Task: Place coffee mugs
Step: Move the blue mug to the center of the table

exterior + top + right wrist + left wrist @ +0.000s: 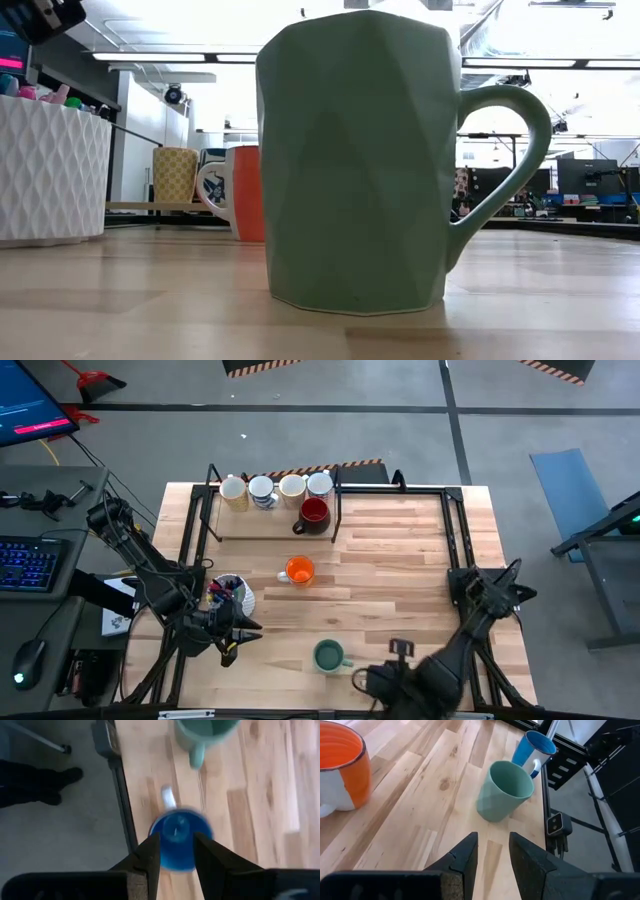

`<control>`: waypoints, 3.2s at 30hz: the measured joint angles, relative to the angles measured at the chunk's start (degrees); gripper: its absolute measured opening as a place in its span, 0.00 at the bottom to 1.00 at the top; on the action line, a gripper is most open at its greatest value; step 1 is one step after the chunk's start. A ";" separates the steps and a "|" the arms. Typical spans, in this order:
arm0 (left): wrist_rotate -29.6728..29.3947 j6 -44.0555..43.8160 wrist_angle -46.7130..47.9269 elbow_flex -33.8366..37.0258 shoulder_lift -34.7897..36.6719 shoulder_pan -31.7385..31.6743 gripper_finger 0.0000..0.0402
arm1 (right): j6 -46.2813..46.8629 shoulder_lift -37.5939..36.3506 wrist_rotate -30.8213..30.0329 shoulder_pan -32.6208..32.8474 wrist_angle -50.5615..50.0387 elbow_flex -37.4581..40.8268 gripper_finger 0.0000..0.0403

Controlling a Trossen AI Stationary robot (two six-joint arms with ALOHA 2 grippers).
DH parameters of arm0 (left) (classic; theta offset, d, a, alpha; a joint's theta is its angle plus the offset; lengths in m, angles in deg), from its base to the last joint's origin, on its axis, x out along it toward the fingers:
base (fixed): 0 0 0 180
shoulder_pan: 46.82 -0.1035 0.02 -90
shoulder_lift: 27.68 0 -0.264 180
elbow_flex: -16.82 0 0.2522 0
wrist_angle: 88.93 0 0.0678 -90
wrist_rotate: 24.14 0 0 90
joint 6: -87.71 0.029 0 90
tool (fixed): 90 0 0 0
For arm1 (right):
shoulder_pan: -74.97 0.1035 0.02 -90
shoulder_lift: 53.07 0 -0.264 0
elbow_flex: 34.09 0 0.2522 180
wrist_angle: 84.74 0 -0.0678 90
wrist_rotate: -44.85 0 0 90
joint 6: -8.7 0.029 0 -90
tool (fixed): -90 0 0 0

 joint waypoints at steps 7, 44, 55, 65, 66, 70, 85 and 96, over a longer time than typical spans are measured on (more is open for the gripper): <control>-0.10 0.44 -0.25 0.00 0.00 0.00 0.25 | 10.85 -0.17 1.42 4.40 -0.05 9.19 0.23; -0.24 2.42 -5.42 0.00 0.00 0.00 0.25 | 16.83 -21.86 -0.45 0.42 39.16 57.85 0.23; -0.23 2.43 -5.84 0.00 0.00 0.00 0.25 | 16.66 -21.84 0.14 -1.09 46.80 62.21 0.23; -0.22 2.49 -5.75 0.00 0.00 0.00 0.25 | 18.26 -19.92 2.97 -1.09 44.94 62.19 0.23; -0.22 2.51 -5.73 0.00 0.00 0.00 0.25 | 18.36 -19.49 3.74 -1.07 44.94 62.19 0.23; -0.22 2.51 -5.73 0.00 0.00 0.00 0.25 | 18.64 -18.84 4.47 -1.07 45.40 62.19 0.23; -0.22 3.45 -5.74 0.00 0.00 0.00 0.25 | 22.67 -19.14 3.19 -3.35 46.32 62.10 0.01; 0.00 3.49 -5.62 0.00 -0.02 0.02 0.25 | 10.20 -25.87 -3.01 -12.51 36.64 57.95 0.00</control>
